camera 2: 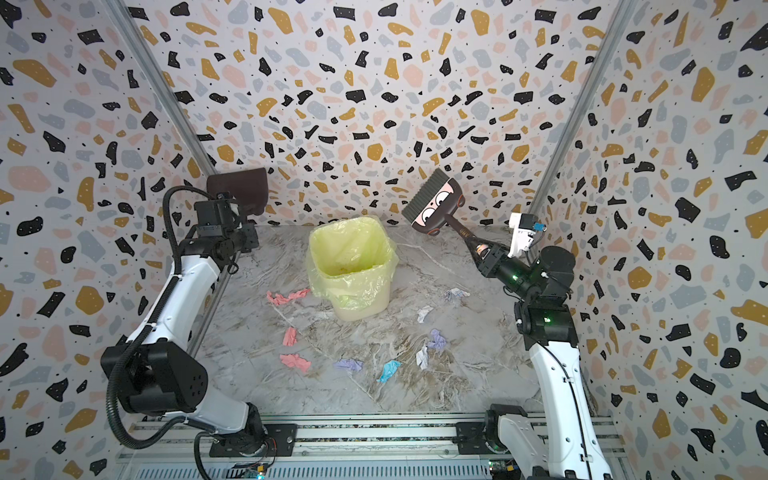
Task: Sweep away the paper scraps from the table
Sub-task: 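Lift the dustpan with the left gripper and swing it past the bin, then lower the dustpan onto the table near the scraps while the right gripper lowers the brush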
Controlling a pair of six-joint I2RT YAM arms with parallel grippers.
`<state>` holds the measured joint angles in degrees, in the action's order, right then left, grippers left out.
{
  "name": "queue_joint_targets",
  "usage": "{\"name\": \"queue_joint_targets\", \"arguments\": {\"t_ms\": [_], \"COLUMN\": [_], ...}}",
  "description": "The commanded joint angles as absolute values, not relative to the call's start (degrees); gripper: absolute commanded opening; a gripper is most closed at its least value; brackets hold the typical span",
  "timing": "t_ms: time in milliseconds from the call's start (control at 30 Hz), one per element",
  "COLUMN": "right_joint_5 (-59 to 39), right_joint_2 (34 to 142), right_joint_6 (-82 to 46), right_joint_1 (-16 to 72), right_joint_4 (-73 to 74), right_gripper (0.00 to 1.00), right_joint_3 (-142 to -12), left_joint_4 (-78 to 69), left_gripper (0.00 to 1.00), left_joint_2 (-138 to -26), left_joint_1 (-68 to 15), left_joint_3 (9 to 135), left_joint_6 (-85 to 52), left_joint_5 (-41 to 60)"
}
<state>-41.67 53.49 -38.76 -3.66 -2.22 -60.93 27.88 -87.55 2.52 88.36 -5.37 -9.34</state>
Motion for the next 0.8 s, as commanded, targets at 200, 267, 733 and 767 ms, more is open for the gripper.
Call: {"name": "queue_joint_targets", "arguments": {"t_ms": [200,267,733,767], "right_joint_5": [-38.6,-37.6,-23.7,-22.9], "right_joint_2": [52.4,52.8,56.1,56.2], "right_joint_6": [-25.4,-23.4,-11.0,-10.5], "right_joint_1": [-7.0,-7.7,-9.1,-9.1], "right_joint_4": [-20.6,-23.8,-44.7,-45.8], "right_gripper": [0.0,0.0,0.0,0.0], "right_joint_3": [-72.3,-74.2,-86.1,-86.3], "left_joint_4": [36.1,38.2,51.8,52.4], "left_gripper": [0.0,0.0,0.0,0.0], "left_joint_2": [-82.1,-82.4,-85.1,-85.1], "left_joint_1": [-12.1,-16.0,-41.3,-42.5], "left_joint_3": [98.5,100.8,110.0,109.7], "left_joint_6": [-0.5,0.0,-0.6,-1.0], "left_joint_5": [-16.8,-18.2,-25.4,-25.6]}}
